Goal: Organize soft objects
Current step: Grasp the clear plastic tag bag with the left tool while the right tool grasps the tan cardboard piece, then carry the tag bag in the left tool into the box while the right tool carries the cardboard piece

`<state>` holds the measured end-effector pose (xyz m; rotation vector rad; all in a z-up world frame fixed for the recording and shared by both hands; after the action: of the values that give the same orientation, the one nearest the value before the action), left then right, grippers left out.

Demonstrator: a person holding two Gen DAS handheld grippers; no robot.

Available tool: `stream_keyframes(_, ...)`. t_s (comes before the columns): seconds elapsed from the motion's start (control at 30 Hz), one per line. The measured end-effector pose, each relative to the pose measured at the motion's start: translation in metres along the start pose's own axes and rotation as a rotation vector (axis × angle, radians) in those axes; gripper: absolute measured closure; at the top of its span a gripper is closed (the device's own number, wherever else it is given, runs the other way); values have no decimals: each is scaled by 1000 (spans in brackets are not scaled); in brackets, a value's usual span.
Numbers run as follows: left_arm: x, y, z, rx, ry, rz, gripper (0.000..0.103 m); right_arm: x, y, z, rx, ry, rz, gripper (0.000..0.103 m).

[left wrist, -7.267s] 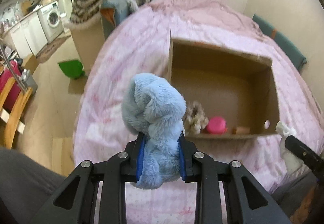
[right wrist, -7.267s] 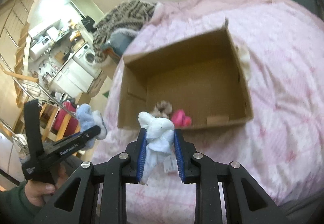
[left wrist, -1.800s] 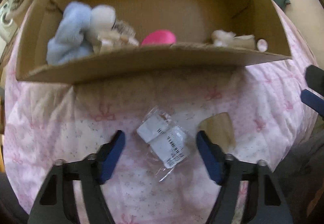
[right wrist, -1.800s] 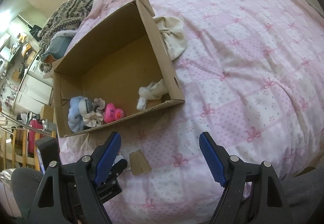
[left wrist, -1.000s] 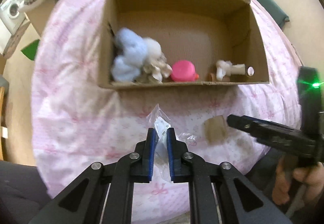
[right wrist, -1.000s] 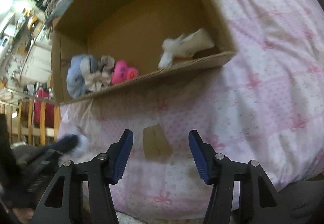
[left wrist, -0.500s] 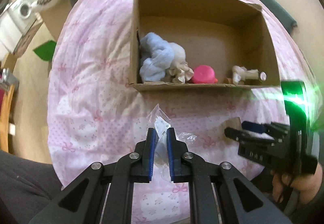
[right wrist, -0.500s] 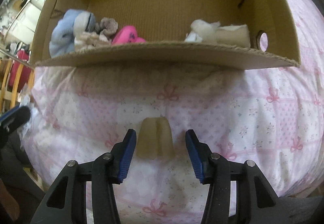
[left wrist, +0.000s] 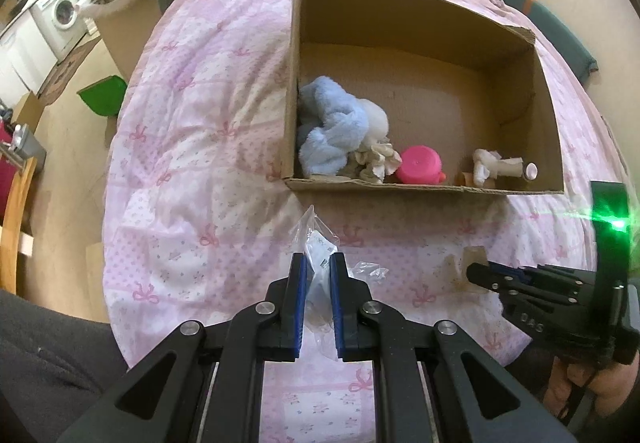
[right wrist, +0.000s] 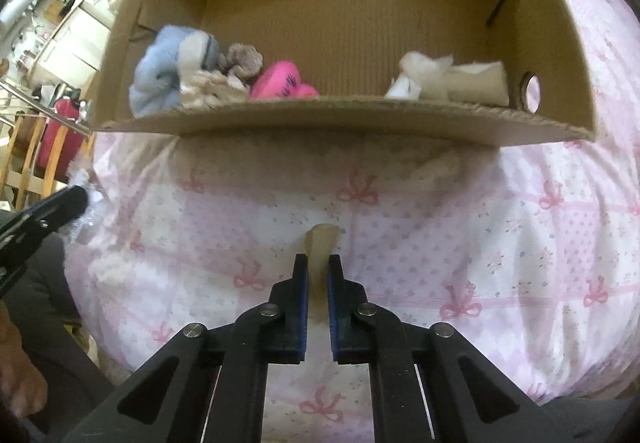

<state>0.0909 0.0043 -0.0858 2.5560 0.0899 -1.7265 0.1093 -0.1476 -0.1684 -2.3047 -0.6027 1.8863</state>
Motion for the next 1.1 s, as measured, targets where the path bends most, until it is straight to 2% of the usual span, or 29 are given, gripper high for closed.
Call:
stream_keyframes(0.23,-2,-4,0,-13,8,-9,92,-33,8,-1,2,76,-40,93)
stream_keyframes(0.57,-8,-9,-2,-34,41,-20,92,-85,9,-15,17,237,-142,93)
stream_keyframes(0.8,-28,-14,-16,-64,108,-5,92,-134,7,-26,29,382,-228,93)
stream_keyframes(0.97,-48,-11,-32,-77,176,21,92,-150,19,-40,90,417,-292,93)
stream_keyframes(1.1,-58,-5,-47,-66,203,29,92,-159,25,-52,98,445,-297,93)
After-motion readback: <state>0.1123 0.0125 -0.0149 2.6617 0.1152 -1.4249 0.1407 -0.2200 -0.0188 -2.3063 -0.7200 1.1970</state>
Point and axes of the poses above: each gripper's, at about its wrist camera, not at the fingertips, and x roughly the way its jaws point, y to its right, z to its underside, the point moved 5 cm from there along x, roughly the way its jaws point, and after that the axes turned 4 degrees about -z, right-handed, at the moved point
